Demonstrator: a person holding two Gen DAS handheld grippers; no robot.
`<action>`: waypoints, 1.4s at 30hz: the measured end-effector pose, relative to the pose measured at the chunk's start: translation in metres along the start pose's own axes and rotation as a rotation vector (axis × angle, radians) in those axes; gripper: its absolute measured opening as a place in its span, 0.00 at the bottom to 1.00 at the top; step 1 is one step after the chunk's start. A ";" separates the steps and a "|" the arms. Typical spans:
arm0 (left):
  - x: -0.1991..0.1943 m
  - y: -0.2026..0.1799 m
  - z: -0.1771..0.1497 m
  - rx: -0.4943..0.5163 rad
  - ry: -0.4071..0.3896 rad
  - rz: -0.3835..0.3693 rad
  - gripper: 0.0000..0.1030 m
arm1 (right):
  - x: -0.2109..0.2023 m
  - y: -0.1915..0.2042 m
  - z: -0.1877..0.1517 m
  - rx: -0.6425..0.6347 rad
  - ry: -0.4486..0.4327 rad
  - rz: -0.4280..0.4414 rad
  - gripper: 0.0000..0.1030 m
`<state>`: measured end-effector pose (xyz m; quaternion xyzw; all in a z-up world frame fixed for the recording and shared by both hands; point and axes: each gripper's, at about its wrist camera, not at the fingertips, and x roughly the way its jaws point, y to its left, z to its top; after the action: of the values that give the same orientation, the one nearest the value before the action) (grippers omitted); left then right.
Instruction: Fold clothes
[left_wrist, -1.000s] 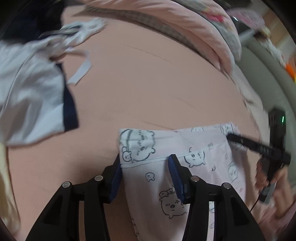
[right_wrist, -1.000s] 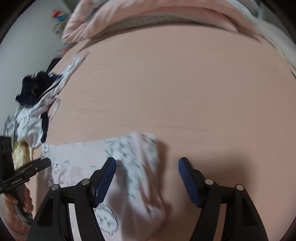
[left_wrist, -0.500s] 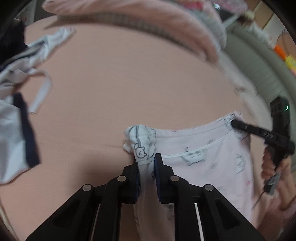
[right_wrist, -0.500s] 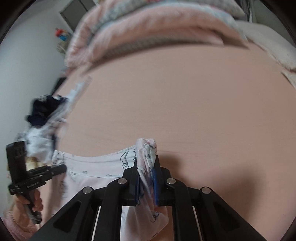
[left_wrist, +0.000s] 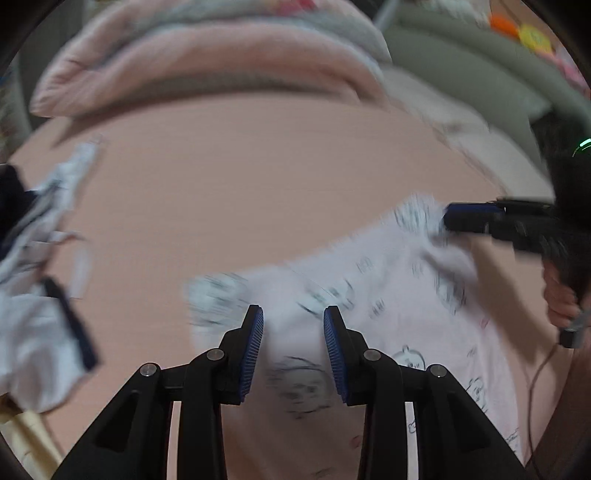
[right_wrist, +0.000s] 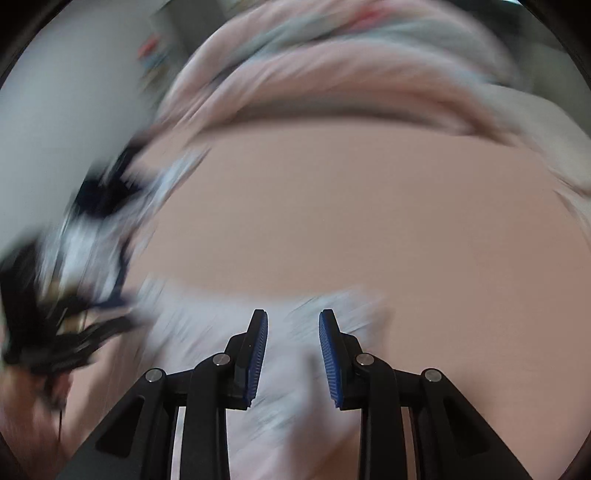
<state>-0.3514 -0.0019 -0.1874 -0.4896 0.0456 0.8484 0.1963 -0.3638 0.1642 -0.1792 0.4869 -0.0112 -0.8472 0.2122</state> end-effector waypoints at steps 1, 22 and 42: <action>0.011 -0.002 0.000 0.008 0.018 0.016 0.30 | 0.014 0.012 -0.003 -0.050 0.059 0.006 0.27; -0.036 -0.039 -0.100 -0.084 0.195 0.122 0.38 | -0.013 0.071 -0.135 0.050 0.200 -0.133 0.27; -0.082 -0.082 -0.180 -0.138 0.239 0.164 0.50 | -0.079 0.094 -0.271 0.025 0.174 -0.152 0.43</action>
<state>-0.1380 0.0014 -0.2010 -0.5942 0.0503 0.7982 0.0856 -0.0716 0.1590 -0.2359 0.5608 0.0337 -0.8151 0.1412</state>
